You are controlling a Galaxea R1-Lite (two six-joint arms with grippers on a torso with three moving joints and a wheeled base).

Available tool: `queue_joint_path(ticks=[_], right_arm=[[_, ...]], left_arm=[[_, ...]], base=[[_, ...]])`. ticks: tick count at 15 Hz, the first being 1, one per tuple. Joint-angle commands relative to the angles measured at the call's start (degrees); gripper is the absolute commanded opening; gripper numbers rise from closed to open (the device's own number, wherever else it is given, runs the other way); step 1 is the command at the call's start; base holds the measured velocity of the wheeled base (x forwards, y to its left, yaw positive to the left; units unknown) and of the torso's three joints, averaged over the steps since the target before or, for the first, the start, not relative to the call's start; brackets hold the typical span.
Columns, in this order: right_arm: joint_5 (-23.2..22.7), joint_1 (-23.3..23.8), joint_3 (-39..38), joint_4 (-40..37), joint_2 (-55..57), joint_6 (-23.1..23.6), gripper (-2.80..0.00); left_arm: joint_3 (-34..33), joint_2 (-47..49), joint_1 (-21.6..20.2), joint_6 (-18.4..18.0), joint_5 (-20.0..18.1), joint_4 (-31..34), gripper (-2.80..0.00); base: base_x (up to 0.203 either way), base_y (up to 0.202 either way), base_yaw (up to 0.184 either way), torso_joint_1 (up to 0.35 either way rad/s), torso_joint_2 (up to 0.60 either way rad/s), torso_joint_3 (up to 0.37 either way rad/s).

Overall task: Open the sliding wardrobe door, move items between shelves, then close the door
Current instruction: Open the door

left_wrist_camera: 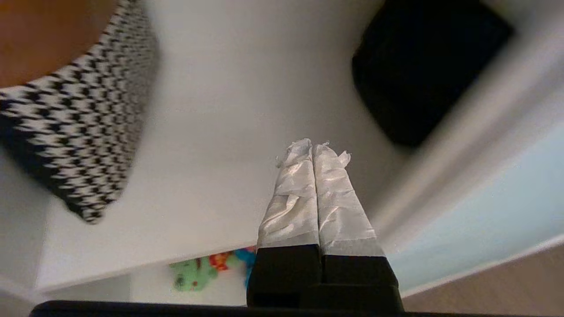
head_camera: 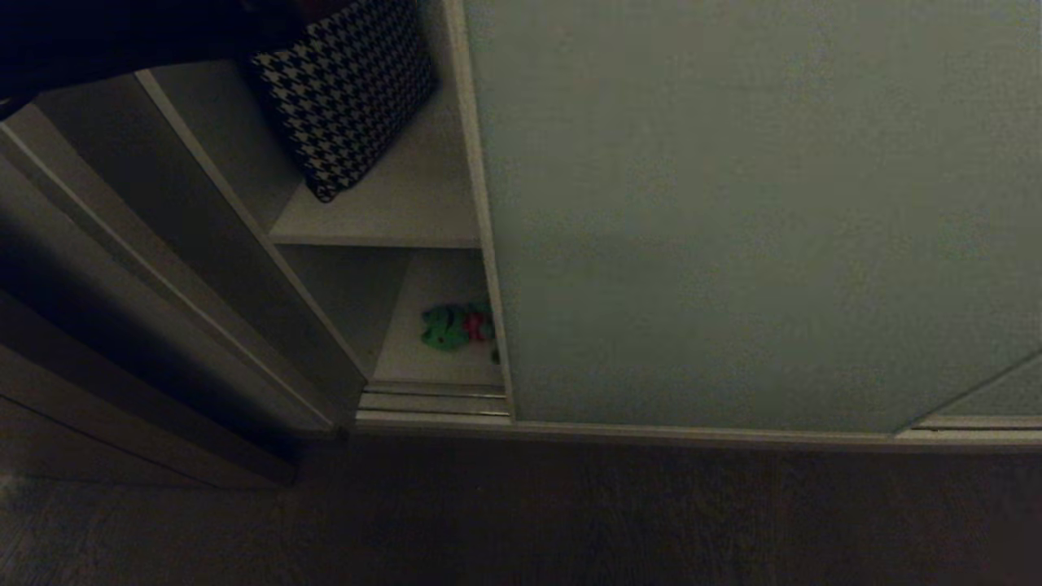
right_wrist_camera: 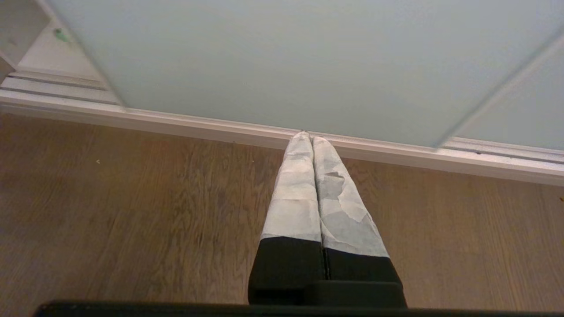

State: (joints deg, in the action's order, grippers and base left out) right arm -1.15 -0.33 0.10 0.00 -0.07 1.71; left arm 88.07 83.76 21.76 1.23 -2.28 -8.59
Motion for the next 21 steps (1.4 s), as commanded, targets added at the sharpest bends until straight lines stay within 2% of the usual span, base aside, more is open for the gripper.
queue_joint_path(ticks=[1,3,6,9,15,18,21], right_arm=[[0.00,-0.02,-0.01,0.00,-0.10,0.05,-2.80],[0.00,-0.02,-0.01,0.00,-0.10,0.05,-2.80],[0.00,-0.02,-0.01,0.00,-0.10,0.05,-2.80],[0.00,-0.02,-0.01,0.00,-0.10,0.05,-2.80],[0.00,-0.02,-0.01,0.00,-0.10,0.05,-2.80],[-0.04,-0.02,-0.01,0.00,-0.15,0.05,-2.80],[-0.08,-0.02,-0.01,0.00,-0.10,0.05,-2.80]], left_arm=[[-0.27,-1.23,-3.16,-0.01,0.41,0.09,-2.80],[-1.97,-4.12,-9.16,-0.24,0.88,2.64,-2.80],[-14.76,-13.96,-14.90,-0.45,0.73,8.72,-2.80],[-34.07,-30.40,-16.56,-0.75,0.66,10.71,-2.80],[-71.71,-69.73,-21.12,-5.15,-1.22,11.69,-2.80],[-83.18,-82.41,-21.99,-6.12,-1.16,11.94,-2.80],[-87.98,-83.68,-22.37,-3.90,1.42,8.86,-2.80]], base=[[0.000,0.000,0.000,0.000,0.00,0.000],[0.000,0.000,0.000,0.000,0.00,0.000],[0.000,0.000,0.000,0.000,0.00,0.000],[0.000,0.000,0.000,0.000,0.00,0.000],[0.000,0.000,0.000,0.000,0.00,0.000],[0.000,0.000,0.000,0.000,0.00,0.000],[0.000,0.000,0.000,0.000,0.00,0.000]])
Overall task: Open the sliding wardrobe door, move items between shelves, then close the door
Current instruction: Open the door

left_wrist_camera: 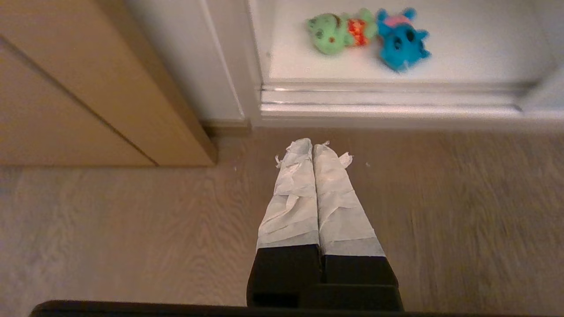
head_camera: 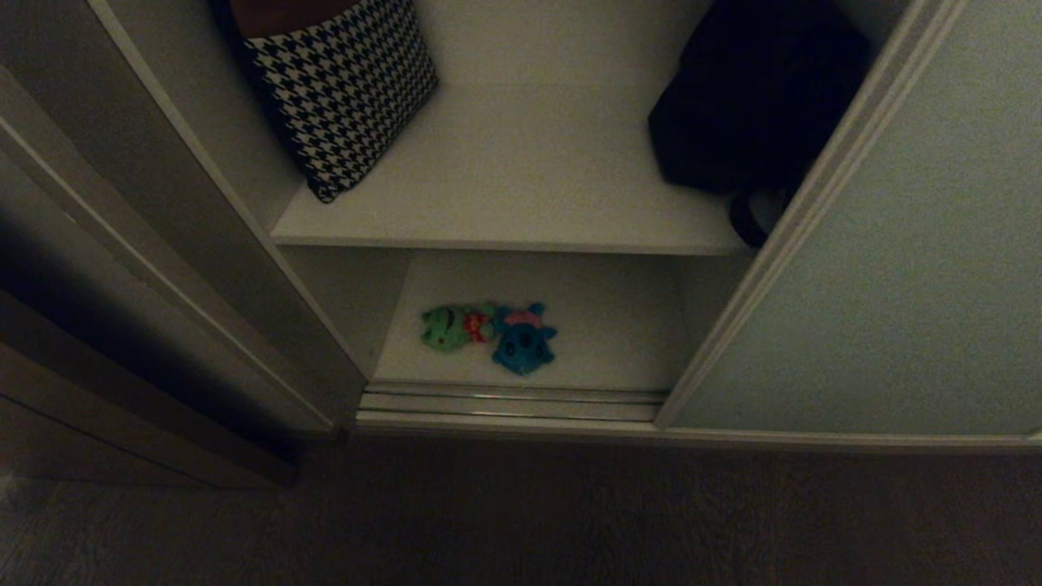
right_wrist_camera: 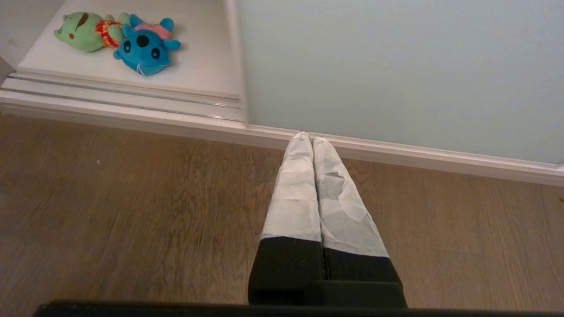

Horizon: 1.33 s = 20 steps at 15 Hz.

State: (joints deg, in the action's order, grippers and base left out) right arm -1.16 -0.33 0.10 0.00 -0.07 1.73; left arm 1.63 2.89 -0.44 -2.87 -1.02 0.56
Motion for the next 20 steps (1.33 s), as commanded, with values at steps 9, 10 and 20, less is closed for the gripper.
queue_joint_path(ticks=[9,10,20], right_arm=[[-0.07,-0.02,-0.01,0.00,-0.10,0.03,-2.80],[0.00,-0.02,-0.01,0.00,-0.10,0.03,-2.80],[0.00,-0.02,-0.01,0.00,-0.14,0.03,-2.80]], left_arm=[[-1.63,-2.71,-0.18,-1.01,-0.47,-0.47,-2.80],[-1.63,-2.71,-0.18,-0.47,-0.38,-0.65,-2.80],[-1.63,-2.71,-0.18,2.70,1.11,-0.74,-2.80]], base=[[0.000,0.000,0.000,0.000,0.00,0.000],[0.000,0.000,0.000,0.000,0.00,0.000],[0.000,0.000,0.000,0.001,0.00,-0.013]])
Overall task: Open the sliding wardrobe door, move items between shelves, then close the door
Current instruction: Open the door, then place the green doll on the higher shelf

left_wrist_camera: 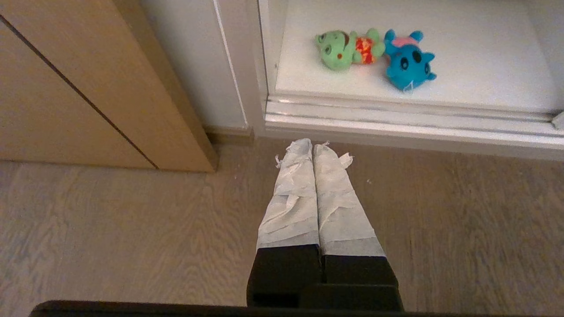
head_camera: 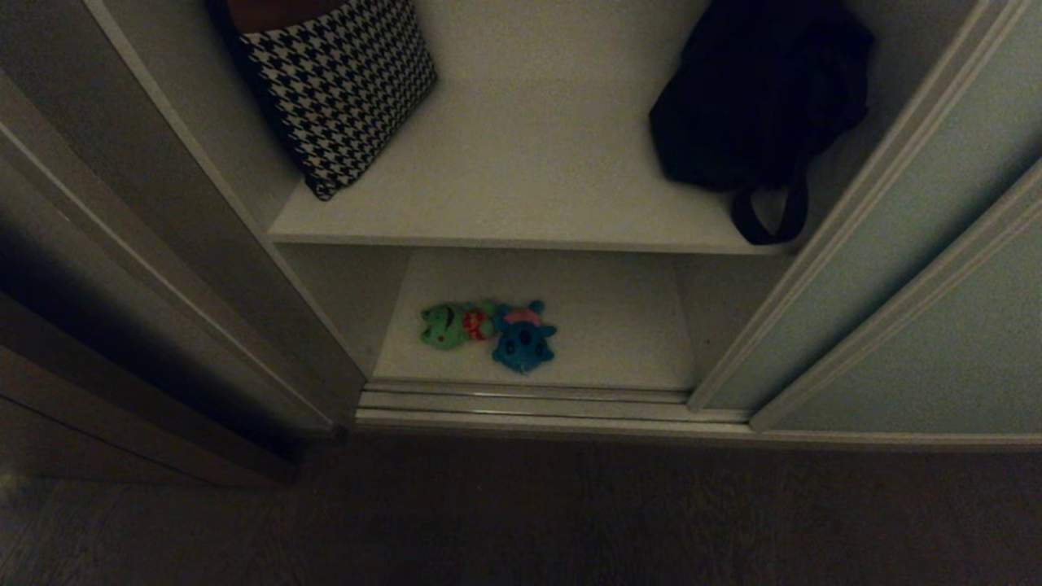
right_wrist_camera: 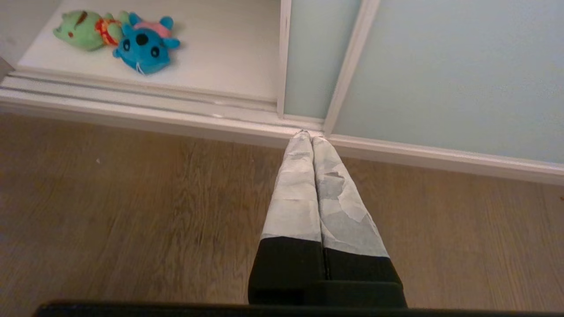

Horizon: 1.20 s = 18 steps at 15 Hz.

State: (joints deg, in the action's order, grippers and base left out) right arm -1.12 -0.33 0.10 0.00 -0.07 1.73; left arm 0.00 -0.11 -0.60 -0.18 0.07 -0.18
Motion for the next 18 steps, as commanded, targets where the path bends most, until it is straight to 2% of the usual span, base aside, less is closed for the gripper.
queue_joint_path(ticks=[1,18], right_arm=[[-0.03,-0.02,-0.01,0.00,-0.10,0.03,-2.80],[-0.02,-0.02,-0.01,0.00,-0.10,0.03,-2.80]], left_arm=[[0.00,0.29,-0.01,0.09,0.01,0.01,-2.80],[0.35,0.29,0.07,-0.17,-0.04,0.89,-2.80]], base=[[0.000,0.000,0.000,0.002,0.00,-0.154],[0.000,0.000,0.000,0.002,0.00,-0.194]])
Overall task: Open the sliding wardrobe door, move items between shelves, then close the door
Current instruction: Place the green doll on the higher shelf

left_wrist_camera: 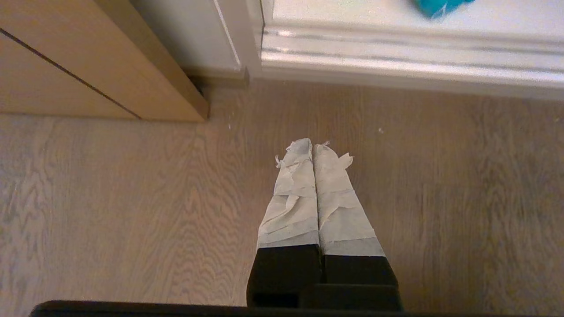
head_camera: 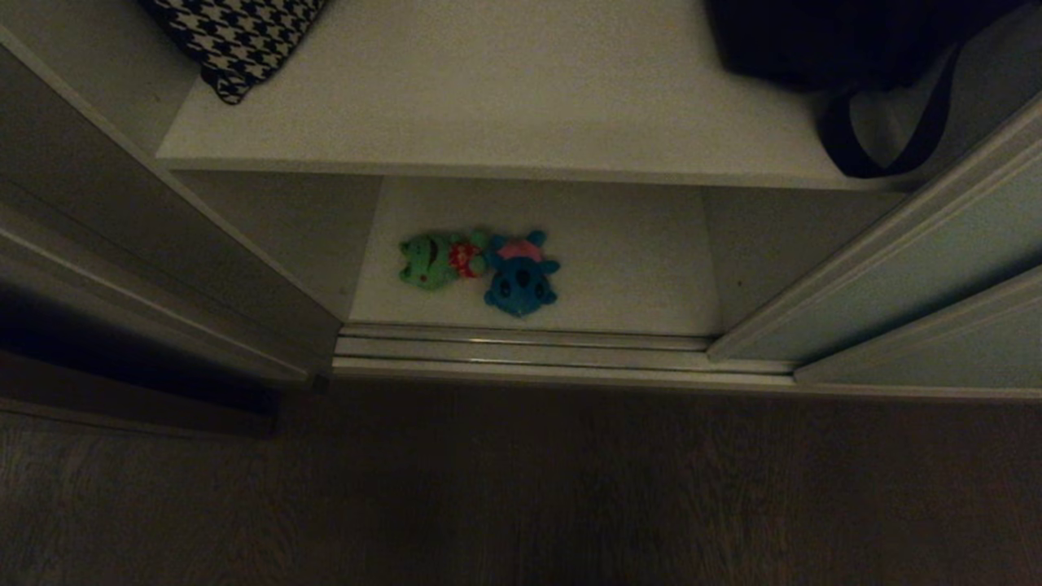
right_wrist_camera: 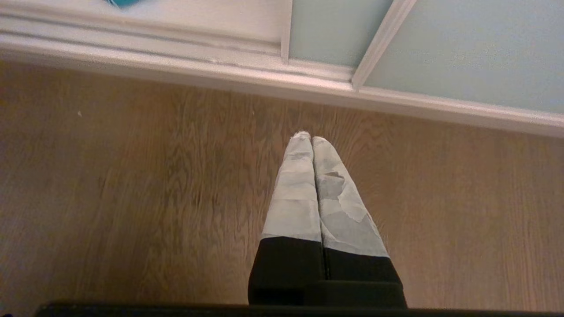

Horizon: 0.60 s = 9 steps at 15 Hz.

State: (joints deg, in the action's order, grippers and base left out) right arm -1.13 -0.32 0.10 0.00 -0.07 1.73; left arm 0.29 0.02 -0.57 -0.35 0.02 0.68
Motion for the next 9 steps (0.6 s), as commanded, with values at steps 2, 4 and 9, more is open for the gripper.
queue_joint_path(ticks=[2,4,9], right_arm=[[-0.02,-0.03,-0.01,0.00,-0.10,0.03,-2.80],[-0.02,-0.03,-0.01,0.00,-0.10,0.03,-2.80],[-0.02,-0.03,-0.01,0.00,-0.10,0.03,-2.80]], left_arm=[[0.06,0.15,-0.04,0.00,-0.02,0.02,-2.80],[0.06,0.15,-0.04,0.00,-0.02,0.02,-2.80],[0.06,0.15,-0.04,0.00,-0.02,0.02,-2.80]], base=[[0.000,0.000,0.000,0.004,0.00,-0.200],[0.000,0.000,0.000,0.003,0.00,-0.197],[0.000,0.000,0.000,0.004,0.00,-0.197]])
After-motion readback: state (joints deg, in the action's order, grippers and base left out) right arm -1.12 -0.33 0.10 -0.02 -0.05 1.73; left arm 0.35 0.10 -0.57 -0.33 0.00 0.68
